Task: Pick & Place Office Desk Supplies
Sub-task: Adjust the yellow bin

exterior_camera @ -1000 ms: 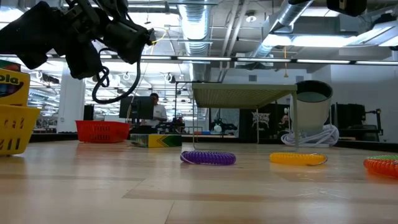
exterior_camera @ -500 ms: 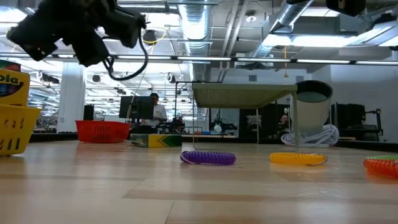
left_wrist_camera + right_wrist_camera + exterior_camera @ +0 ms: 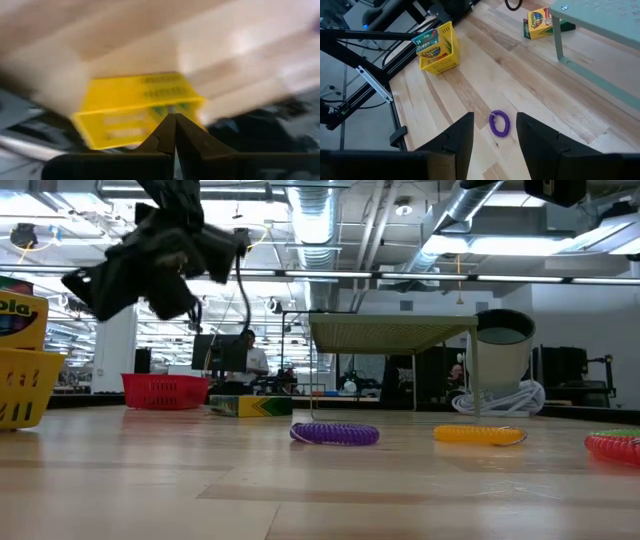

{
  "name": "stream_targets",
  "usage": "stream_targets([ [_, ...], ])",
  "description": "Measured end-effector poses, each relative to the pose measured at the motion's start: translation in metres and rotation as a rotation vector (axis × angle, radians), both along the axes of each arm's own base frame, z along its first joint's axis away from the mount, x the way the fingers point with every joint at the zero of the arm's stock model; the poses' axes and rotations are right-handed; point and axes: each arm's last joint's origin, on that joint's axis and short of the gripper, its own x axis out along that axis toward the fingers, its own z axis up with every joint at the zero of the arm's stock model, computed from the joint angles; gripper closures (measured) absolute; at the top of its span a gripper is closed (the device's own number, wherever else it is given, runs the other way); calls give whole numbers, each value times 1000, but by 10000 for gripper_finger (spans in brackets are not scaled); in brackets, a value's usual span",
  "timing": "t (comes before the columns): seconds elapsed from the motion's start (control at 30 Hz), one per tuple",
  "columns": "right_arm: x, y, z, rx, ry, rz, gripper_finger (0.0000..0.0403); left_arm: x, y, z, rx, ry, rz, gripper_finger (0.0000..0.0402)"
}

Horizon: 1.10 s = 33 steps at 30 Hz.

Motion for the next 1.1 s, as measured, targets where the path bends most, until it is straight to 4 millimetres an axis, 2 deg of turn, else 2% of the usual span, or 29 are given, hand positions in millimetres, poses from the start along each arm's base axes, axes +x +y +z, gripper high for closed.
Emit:
stream_targets([
  [0.2, 0, 0, 0, 5, 2, -3, 257, -3, 14, -17, 46, 138, -47, 401],
  [0.33, -1, 0, 0, 6, 2, -4, 257, -8, 17, -21, 61, 235, -94, 401],
  [0.43, -1, 0, 0, 5, 4, -4, 257, -10, 17, -26, 74, 246, -104, 401],
  [0.63, -1, 0, -1, 7, 11, -11, 257, -23, 3, -45, 76, 253, -96, 401],
  [1.1, -2, -1, -2, -2, 15, -28, 257, -59, -28, -61, 80, 177, 26, 401],
])
